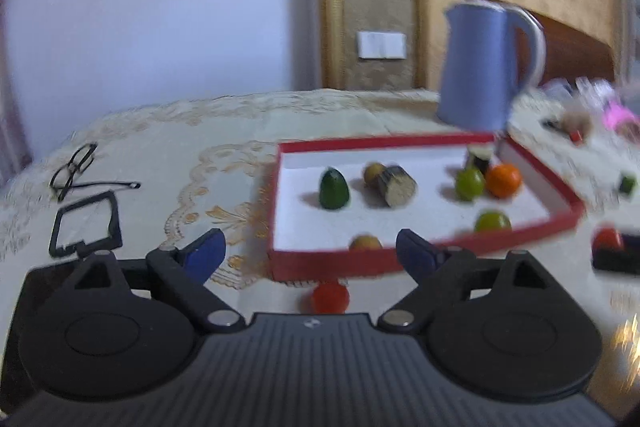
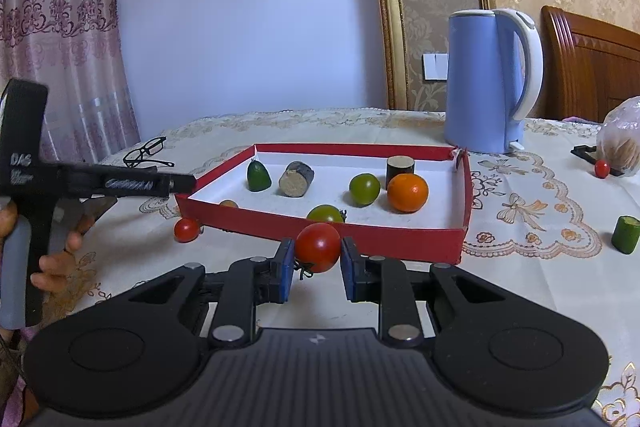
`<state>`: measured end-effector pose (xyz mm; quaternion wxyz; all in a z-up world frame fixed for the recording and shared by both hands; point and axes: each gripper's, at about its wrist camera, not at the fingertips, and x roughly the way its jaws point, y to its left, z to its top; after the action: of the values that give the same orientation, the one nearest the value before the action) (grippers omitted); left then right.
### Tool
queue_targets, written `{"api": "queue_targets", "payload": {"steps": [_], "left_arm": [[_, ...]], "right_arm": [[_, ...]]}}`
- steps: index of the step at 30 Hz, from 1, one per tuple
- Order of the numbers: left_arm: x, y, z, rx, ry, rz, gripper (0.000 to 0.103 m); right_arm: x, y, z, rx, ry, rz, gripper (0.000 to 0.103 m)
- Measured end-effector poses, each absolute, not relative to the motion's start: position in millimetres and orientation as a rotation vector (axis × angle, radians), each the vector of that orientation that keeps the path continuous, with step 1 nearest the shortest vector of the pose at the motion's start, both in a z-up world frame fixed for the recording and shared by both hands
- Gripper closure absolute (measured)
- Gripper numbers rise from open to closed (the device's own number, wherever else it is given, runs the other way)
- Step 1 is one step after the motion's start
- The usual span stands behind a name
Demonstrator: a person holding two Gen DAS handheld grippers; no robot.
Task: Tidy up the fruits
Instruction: 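Grasp another red cherry tomato with the right gripper while the left gripper lifts its tomato, then carry the red cherry tomato into the tray and open the left gripper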
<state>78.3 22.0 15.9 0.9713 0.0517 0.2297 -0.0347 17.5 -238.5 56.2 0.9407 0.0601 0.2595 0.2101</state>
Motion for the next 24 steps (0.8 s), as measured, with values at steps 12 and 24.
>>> {"api": "queue_targets", "payload": {"steps": [12, 24], "left_arm": [[102.8, 13.0, -18.7, 0.163, 0.604, -0.107, 0.073], [74.0, 4.1, 20.6, 0.157, 0.445, -0.15, 0.081]], "right_arm": [[19.5, -234.4, 50.7, 0.12, 0.541, 0.433, 0.079], [15.7, -235.2, 52.3, 0.126, 0.526, 0.441, 0.079]]}}
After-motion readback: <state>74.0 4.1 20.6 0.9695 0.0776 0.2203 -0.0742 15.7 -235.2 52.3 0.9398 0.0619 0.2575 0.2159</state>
